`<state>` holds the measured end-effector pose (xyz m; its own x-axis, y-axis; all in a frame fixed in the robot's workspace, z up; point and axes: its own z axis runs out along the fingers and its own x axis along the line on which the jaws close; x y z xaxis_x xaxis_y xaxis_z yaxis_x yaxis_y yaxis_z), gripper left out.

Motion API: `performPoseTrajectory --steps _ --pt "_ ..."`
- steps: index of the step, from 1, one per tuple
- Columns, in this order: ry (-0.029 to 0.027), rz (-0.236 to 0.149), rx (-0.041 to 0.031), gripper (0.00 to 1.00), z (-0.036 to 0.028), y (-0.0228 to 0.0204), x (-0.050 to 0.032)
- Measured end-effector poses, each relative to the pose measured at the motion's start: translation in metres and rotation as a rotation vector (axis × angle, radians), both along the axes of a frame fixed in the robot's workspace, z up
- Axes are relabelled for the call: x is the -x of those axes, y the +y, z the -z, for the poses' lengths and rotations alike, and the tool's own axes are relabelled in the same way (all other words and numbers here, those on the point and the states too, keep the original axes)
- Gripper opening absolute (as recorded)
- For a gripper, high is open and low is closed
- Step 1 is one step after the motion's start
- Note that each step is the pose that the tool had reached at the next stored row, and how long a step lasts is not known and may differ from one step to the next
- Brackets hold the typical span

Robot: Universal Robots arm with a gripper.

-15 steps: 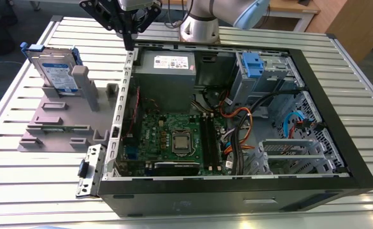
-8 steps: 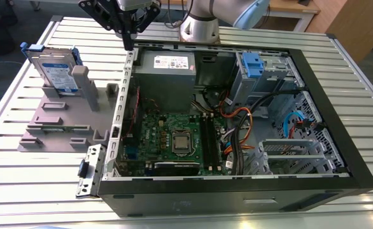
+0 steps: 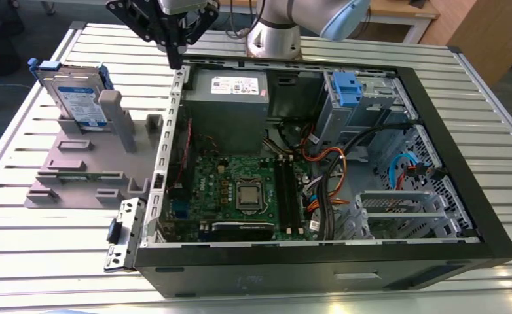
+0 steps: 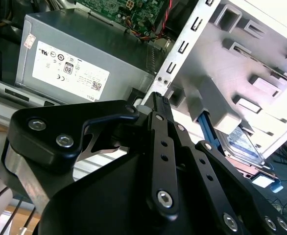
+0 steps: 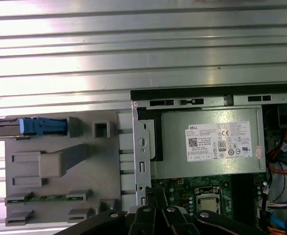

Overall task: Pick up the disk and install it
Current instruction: 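Reach for the disk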

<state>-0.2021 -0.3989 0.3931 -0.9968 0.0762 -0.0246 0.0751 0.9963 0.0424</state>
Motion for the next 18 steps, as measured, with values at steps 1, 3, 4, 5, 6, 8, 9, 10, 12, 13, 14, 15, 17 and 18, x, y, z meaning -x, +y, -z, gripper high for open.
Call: performPoseTrajectory --steps 1,3,4,5,6,8,9,10,12,13,14,15,17,18 --pt "0.0000 0.000 0.0001 0.11 0.0000 0.0000 0.0002" --pt "0.0000 0.000 0.0001 0.11 0.0000 0.0000 0.0007" --pt "0.0001 0.000 0.0001 0.11 0.0000 0.0000 0.0009" --pt "0.0001 0.000 0.0002 0.11 0.0000 0.0000 0.0011" --pt "0.0000 0.000 0.0002 0.11 0.0000 0.0000 0.0013" --pt "0.0001 0.000 0.0002 0.11 0.0000 0.0000 0.0017" --pt "0.0001 0.000 0.0003 0.11 0.0000 0.0000 0.0019" --pt "0.0000 0.000 0.0002 0.11 0.0000 0.0000 0.0021" --pt "0.0000 0.000 0.0003 0.11 0.0000 0.0000 0.0024" --pt "0.0001 0.000 0.0003 0.11 0.0000 0.0000 0.0026" --pt "0.0000 0.000 0.0003 0.11 0.0000 0.0000 0.0028" --pt "0.0000 0.000 0.0003 0.11 0.0000 0.0000 0.0035" --pt "0.0001 0.000 0.0004 0.11 0.0000 0.0000 0.0046" --pt "0.0000 0.000 0.0004 0.11 0.0000 0.0000 0.0048"
